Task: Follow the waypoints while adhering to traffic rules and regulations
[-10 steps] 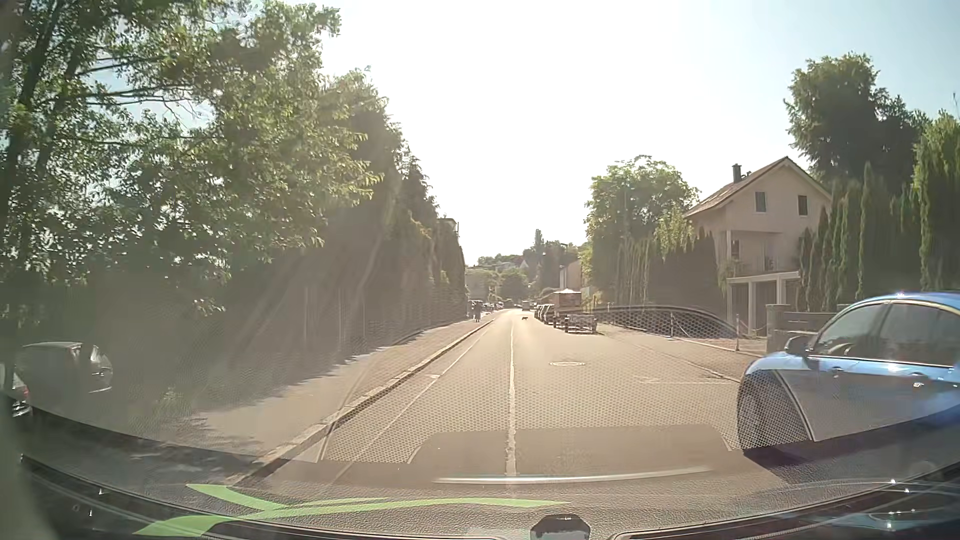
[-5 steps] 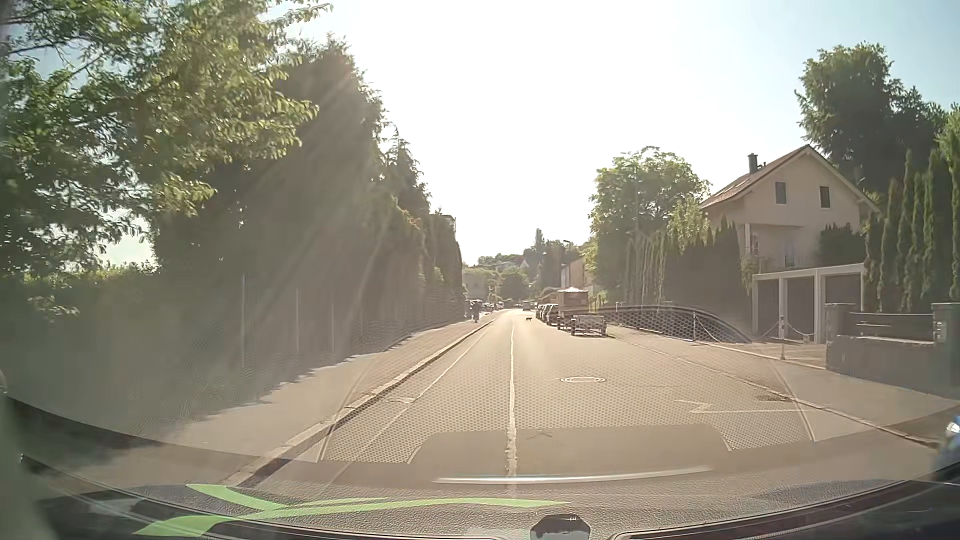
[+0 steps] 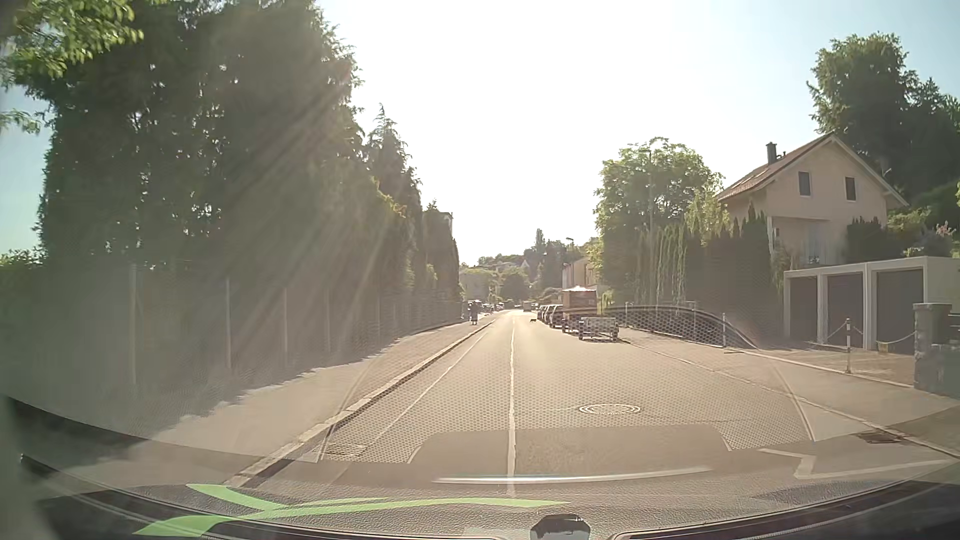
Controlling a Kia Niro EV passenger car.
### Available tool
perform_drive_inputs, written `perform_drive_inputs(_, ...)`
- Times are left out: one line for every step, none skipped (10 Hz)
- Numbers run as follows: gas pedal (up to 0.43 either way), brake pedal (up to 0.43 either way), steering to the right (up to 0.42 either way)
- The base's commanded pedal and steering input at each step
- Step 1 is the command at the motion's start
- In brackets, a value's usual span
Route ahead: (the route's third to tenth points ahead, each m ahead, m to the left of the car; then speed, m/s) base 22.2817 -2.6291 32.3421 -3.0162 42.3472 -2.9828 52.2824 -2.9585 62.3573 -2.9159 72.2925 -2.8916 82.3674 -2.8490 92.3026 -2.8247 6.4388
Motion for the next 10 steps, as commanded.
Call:
perform_drive_inputs(0.059,0.0,-0.002)
perform_drive_inputs(0.059,0.0,-0.002)
perform_drive_inputs(0.059,0.0,-0.002)
perform_drive_inputs(0.059,0.0,-0.002)
perform_drive_inputs(0.059,0.0,-0.002)
perform_drive_inputs(0.059,0.0,-0.002)
perform_drive_inputs(0.059,0.0,-0.002)
perform_drive_inputs(0.059,0.0,-0.002)
perform_drive_inputs(0.059,0.0,-0.002)
perform_drive_inputs(0.059,0.0,-0.002)
